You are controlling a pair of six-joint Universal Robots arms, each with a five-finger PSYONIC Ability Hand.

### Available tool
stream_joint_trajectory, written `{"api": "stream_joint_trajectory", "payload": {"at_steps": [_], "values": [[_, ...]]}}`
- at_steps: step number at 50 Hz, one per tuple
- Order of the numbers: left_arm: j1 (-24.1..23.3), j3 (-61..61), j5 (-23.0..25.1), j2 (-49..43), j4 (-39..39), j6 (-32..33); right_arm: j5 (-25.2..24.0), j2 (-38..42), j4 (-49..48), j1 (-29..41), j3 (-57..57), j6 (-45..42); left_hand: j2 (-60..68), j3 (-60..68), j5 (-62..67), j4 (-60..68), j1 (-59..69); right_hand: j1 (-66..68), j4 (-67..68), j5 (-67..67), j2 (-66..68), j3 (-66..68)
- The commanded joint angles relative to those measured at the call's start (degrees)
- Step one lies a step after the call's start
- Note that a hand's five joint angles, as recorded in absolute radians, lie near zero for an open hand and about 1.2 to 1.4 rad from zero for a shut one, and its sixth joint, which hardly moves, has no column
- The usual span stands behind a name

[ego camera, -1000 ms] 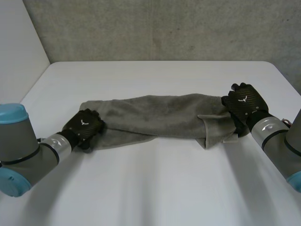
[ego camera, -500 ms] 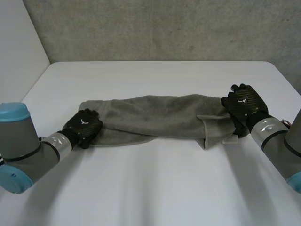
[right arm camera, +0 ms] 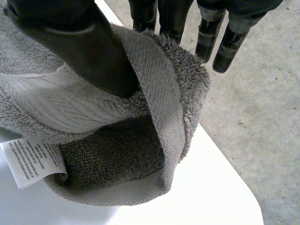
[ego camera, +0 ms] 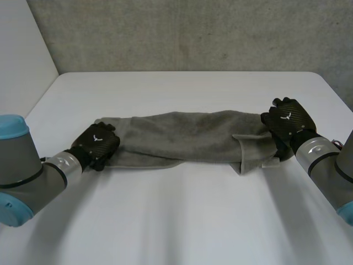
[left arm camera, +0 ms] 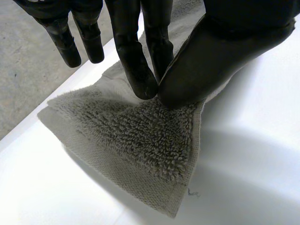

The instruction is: Fold the towel.

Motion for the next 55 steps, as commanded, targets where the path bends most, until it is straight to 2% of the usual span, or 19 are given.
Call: {"api": "stream_joint_trajectory", "payload": {"at_steps": [1,8,12,16,22,24,25,26,34,44,55], "values": [[0.81,3.13,-0.19,-2.35,0.53,-0.12,-0.09,0.19,-0.02,0.00,0.02,-0.11,3.89,-2.91,4.57,-3.36,7.67,5.85,-4.37,4.24,5.68,-2.41],[-0.06,9.74,-0.45,-6.22,0.44,-2.58,-0.09,0.19,-0.02,0.00,0.11,-0.11,3.89,-2.91,4.57,-3.36,7.67,5.85,-4.37,4.24,5.68,-2.41],[-1.12,15.70,-0.71,-8.76,0.44,-8.01,-0.09,0.28,-0.02,0.00,0.02,-0.11,3.89,-2.91,4.57,-3.36,7.67,5.85,-4.37,4.24,5.68,-2.41],[-1.91,20.36,-3.78,-12.63,0.44,-9.70,-0.09,0.28,-0.02,0.00,0.02,-0.11,3.89,-2.91,4.57,-3.36,7.67,5.85,-4.37,4.24,5.68,-2.41],[-3.23,20.90,-7.13,-13.52,0.26,-9.61,0.00,0.37,0.07,0.00,0.11,-0.11,1.89,-2.91,2.58,-3.36,5.67,5.85,-4.37,4.24,5.68,-2.41],[-3.84,19.51,-7.39,-13.08,0.09,-9.61,0.00,0.37,0.07,0.00,0.11,-0.11,-35.78,-2.91,-35.09,-3.36,-32.00,5.85,-4.37,4.24,5.68,-2.41],[-3.84,19.50,-7.39,-13.08,0.09,-9.61,0.00,0.37,0.07,0.00,0.11,-0.11,-35.95,-2.91,-35.27,-3.36,-32.18,5.85,-4.37,4.24,5.68,-2.41],[-3.93,18.45,-7.31,-12.73,0.09,-9.70,0.00,0.37,0.07,0.00,0.11,-0.11,-44.45,-2.91,-43.76,-3.36,-40.67,5.85,-4.37,4.24,5.68,-2.41],[-3.14,11.85,-6.16,-6.40,-0.17,-9.61,0.00,0.28,0.07,0.00,0.19,-0.11,-45.37,-2.91,-44.69,-3.36,-41.60,5.85,-4.37,4.24,5.68,-2.41],[-2.96,3.60,-0.63,1.51,-0.17,-9.52,0.00,0.19,0.07,0.09,0.63,-0.11,-44.87,-2.91,-44.18,-3.36,-41.09,5.85,-4.37,4.24,5.68,-2.41],[-3.67,2.79,-0.98,-1.11,0.44,-9.00,-0.09,0.11,0.51,0.18,0.90,-0.28,-44.36,-2.91,-43.68,-3.36,-40.59,5.85,-4.37,4.24,5.68,-2.41]]}}
